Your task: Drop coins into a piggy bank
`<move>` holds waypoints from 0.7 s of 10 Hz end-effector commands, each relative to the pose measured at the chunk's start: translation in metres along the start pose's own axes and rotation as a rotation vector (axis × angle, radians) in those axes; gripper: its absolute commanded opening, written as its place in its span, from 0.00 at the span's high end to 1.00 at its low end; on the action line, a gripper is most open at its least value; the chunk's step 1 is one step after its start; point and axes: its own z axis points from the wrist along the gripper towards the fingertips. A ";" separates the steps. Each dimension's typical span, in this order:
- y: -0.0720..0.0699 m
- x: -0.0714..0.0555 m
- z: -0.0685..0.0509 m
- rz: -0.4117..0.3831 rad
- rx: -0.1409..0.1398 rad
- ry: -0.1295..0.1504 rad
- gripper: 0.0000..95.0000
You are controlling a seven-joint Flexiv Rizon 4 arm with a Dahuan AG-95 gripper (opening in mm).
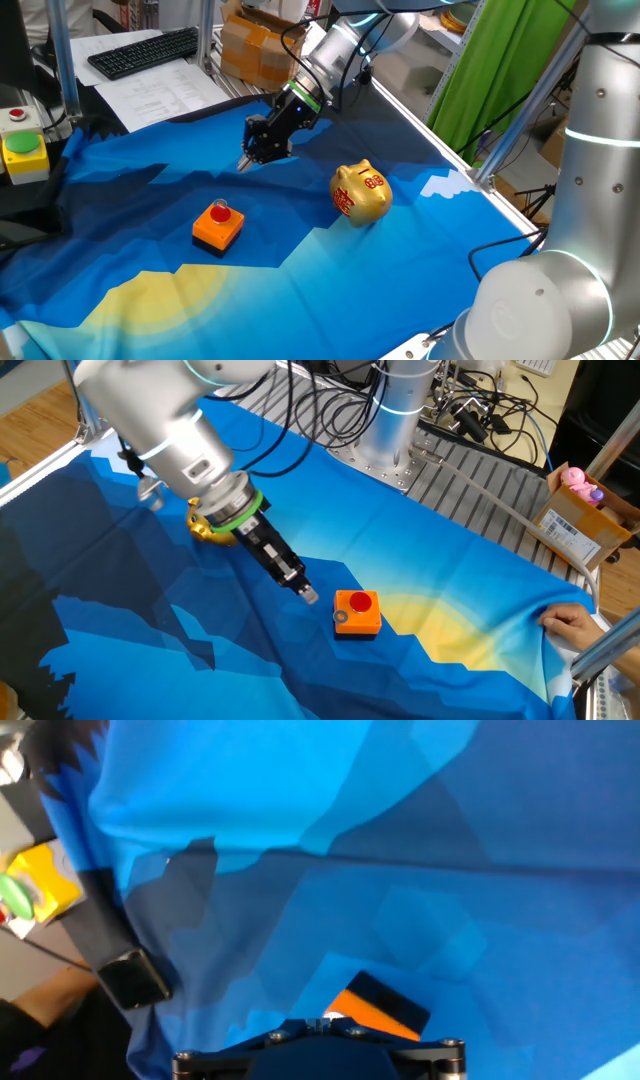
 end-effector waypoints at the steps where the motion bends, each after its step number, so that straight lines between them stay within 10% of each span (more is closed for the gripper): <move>1: 0.001 -0.010 0.001 0.003 0.017 -0.005 1.00; 7: -0.005 -0.014 0.002 -0.037 0.054 0.003 1.00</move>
